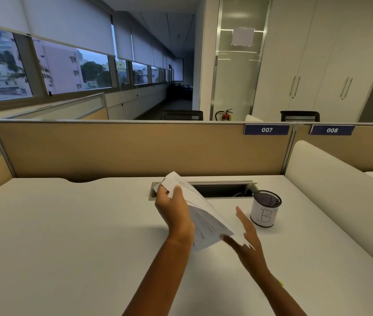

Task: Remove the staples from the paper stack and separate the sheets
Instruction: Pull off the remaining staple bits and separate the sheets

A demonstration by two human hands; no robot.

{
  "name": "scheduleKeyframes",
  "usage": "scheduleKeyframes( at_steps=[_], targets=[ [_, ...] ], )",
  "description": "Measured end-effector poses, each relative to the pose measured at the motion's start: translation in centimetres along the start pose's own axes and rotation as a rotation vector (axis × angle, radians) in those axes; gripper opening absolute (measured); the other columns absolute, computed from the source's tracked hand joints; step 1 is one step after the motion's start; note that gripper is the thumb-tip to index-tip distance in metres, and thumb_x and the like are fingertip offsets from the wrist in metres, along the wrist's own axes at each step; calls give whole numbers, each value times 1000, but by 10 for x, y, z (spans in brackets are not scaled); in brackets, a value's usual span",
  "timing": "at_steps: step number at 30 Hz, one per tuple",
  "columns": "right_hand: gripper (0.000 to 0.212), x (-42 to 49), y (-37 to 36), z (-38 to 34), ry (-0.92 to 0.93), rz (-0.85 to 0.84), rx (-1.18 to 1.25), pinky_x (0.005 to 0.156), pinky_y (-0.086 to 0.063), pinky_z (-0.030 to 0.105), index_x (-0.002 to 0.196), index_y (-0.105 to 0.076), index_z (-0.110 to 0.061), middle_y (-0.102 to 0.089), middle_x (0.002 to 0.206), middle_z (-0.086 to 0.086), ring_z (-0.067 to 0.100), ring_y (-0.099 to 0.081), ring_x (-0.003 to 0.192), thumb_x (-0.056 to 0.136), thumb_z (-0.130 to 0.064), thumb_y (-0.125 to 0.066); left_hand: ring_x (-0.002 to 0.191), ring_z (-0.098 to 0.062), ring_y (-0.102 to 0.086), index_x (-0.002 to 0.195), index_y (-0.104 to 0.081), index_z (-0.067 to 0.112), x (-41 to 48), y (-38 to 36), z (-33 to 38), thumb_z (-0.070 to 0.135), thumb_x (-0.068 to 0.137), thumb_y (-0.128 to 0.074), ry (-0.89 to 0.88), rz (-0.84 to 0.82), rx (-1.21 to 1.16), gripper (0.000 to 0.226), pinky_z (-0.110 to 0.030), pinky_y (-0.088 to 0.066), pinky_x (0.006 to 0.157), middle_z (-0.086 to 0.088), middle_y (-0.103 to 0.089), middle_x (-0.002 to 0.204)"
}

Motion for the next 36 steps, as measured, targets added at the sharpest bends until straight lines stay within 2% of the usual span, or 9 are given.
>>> scheduleKeyframes(
  at_steps=[2, 6, 10, 17, 22, 25, 27, 31, 36],
  targets=[
    [42, 10, 5, -17, 142, 103, 125, 90, -43, 25, 109, -62, -31, -62, 110, -13, 8, -57, 104, 78, -3, -66, 99, -27, -56, 106, -54, 15, -4, -3, 6, 6, 90, -45, 1, -32, -33, 21, -43, -51, 89, -12, -58, 112],
    [41, 27, 22, -43, 45, 161, 410, 55, -51, 8, 69, -73, -31, -73, 68, -24, -7, -66, 64, 80, 6, -59, 98, -20, -58, 100, -55, 24, -1, -3, 22, 29, 92, -41, -67, -213, -168, 17, -25, -53, 75, -2, -62, 99],
    [25, 39, 38, -57, 0, 87, 491, 51, -55, 15, 79, -67, -22, -75, 70, -18, 4, -70, 64, 82, 1, -57, 113, -17, -49, 129, -39, 24, 19, 9, 29, 37, 84, -53, -350, -232, 298, 49, -31, -49, 85, 0, -49, 128],
    [18, 44, 41, -62, -68, -54, 463, 50, -56, 17, 86, -66, -19, -75, 69, -12, 7, -71, 64, 83, -3, -58, 57, -7, -68, 76, -64, 17, 39, 18, 27, 16, 78, -64, -173, -434, 179, 2, -17, -55, 48, -2, -68, 76],
    [21, 42, 34, -62, -129, 49, 349, 55, -55, 19, 102, -56, -15, -65, 103, 11, 23, -65, 83, 82, -12, -62, 64, -14, -69, 78, -64, 17, 37, 25, 17, 17, 80, -63, -104, -391, 135, 3, -25, -58, 54, -2, -69, 79],
    [54, 36, 32, -74, 11, 398, 11, 82, -47, 30, 128, -40, -8, -53, 120, 17, 26, -53, 104, 81, -14, -66, 70, -19, -66, 77, -63, 18, 33, 26, 12, 21, 82, -60, -141, -358, 191, 7, -27, -56, 58, -3, -68, 79],
    [49, 29, 28, -93, 233, 495, -115, 89, -45, 35, 125, -45, -4, -54, 117, 19, 29, -50, 107, 81, -7, -65, 72, -20, -65, 78, -63, 18, 30, 26, 10, 23, 83, -58, -175, -351, 240, 9, -26, -54, 58, -5, -67, 82],
    [17, 20, 3, -131, 575, 223, -297, 75, -57, 38, 99, -64, -1, -63, 93, 17, 25, -60, 86, 82, 0, -62, 69, -17, -65, 74, -63, 19, 24, 24, 6, 24, 84, -57, -196, -351, 264, 13, -25, -53, 58, -2, -67, 75],
    [17, 17, -22, -154, 678, 61, -394, 69, -53, 26, 98, -67, -1, -68, 90, 16, 26, -64, 84, 82, -5, -62, 65, -18, -65, 78, -64, 16, 19, 25, 0, 27, 81, -62, -202, -310, 286, 11, -22, -54, 54, -2, -66, 72]
  ],
)
Point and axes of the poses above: each hand's wrist, its own x-axis towards the middle knuckle, its own y-axis out of the back of the hand, z = x × y, the point moved 2 cm from there along x, towards the middle knuckle
